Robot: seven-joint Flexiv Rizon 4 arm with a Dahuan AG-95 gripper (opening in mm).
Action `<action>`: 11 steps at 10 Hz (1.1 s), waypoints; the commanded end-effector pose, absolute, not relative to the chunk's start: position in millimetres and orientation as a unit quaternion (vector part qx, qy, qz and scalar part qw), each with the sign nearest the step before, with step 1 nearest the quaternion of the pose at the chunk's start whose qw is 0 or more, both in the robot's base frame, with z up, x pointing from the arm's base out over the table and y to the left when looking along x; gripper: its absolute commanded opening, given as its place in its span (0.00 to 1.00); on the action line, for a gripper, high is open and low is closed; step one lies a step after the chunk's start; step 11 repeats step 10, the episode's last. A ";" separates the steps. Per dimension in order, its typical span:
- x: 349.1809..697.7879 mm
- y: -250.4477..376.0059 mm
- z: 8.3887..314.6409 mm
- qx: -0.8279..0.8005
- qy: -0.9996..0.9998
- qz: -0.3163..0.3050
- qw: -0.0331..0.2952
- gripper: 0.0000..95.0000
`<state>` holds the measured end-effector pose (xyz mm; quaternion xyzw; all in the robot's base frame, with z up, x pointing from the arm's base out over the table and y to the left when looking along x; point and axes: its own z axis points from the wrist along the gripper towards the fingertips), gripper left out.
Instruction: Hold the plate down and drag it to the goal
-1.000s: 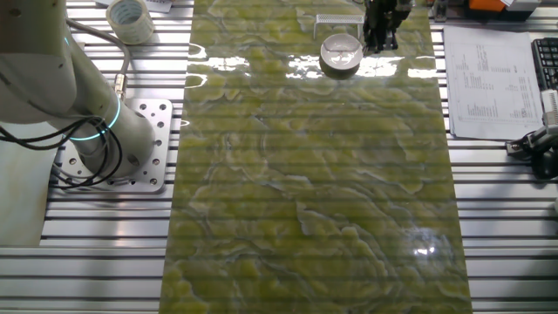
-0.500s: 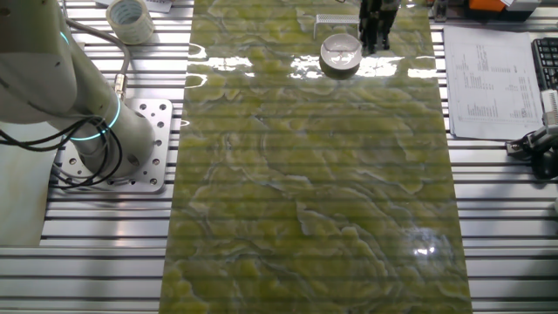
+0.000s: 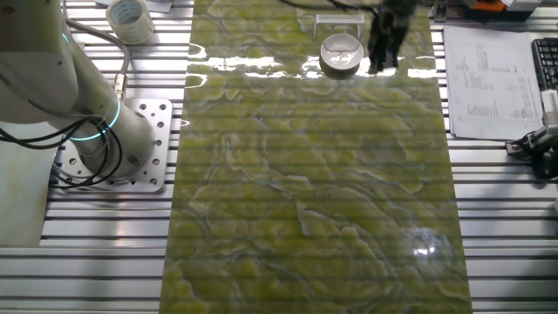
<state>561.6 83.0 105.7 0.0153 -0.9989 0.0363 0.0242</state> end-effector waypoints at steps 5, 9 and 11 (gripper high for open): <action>582.3 42.7 123.8 0.079 -0.997 0.013 -0.006 0.00; 594.7 48.8 131.8 0.088 -0.996 0.007 -0.020 0.00; 595.0 48.9 131.2 0.090 -0.996 0.005 -0.020 0.00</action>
